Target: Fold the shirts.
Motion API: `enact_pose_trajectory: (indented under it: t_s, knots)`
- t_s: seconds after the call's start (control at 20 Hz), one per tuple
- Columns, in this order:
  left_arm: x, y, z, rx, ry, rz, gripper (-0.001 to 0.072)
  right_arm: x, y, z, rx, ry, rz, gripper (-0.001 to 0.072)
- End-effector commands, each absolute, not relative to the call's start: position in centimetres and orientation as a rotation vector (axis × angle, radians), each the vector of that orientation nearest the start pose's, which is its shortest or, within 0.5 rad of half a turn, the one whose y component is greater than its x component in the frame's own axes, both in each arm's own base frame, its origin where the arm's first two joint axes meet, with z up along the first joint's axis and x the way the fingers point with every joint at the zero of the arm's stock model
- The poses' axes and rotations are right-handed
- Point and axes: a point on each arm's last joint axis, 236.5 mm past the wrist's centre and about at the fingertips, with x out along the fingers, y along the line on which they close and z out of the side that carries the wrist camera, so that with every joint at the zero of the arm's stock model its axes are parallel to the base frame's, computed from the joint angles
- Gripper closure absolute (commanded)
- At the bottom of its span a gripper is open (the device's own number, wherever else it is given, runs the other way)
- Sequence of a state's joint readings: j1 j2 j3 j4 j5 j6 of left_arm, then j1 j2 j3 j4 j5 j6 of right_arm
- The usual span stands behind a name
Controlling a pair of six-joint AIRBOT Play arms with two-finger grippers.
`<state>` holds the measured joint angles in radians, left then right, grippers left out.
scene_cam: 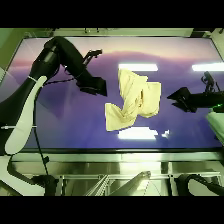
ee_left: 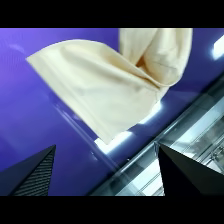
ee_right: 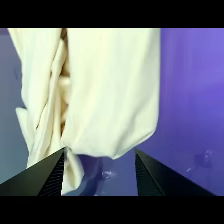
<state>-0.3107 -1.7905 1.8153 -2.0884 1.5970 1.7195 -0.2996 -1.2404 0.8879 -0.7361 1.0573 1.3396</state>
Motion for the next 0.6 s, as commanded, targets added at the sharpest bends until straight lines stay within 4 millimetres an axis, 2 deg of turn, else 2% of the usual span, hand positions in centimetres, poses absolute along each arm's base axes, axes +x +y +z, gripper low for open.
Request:
enact_pose_trajectory:
  t_s: [0.0, 0.15, 0.25, 0.3, 0.4, 0.55]
  knots:
    - [37.5, -23.9, 0.3, -0.298, 1.645, -0.756, -0.0008, 40.6, 1.9, -2.7, 0.865, 1.178, 0.173, 0.0239]
    - [35.6, -24.0, -3.4, -0.341, 1.718, -0.711, -0.0009, 43.7, 2.6, -5.3, 0.870, 1.255, 0.215, 0.0227]
    - [34.9, -24.4, -5.5, -0.354, 1.728, -0.680, -0.0008, 45.9, 2.4, -6.7, 0.892, 1.268, 0.203, 0.0124]
    - [34.7, -24.6, -6.3, -0.359, 1.726, -0.666, -0.0009, 46.8, 2.2, -7.2, 0.907, 1.274, 0.194, 0.0126]
    - [34.4, -25.1, -7.4, -0.365, 1.724, -0.649, -0.0009, 47.8, 2.3, -8.2, 0.928, 1.301, 0.200, 0.0129]
    - [34.3, -26.3, -8.5, -0.358, 1.694, -0.640, -0.0008, 48.2, 4.0, -9.2, 0.913, 1.342, 0.234, 0.0135]
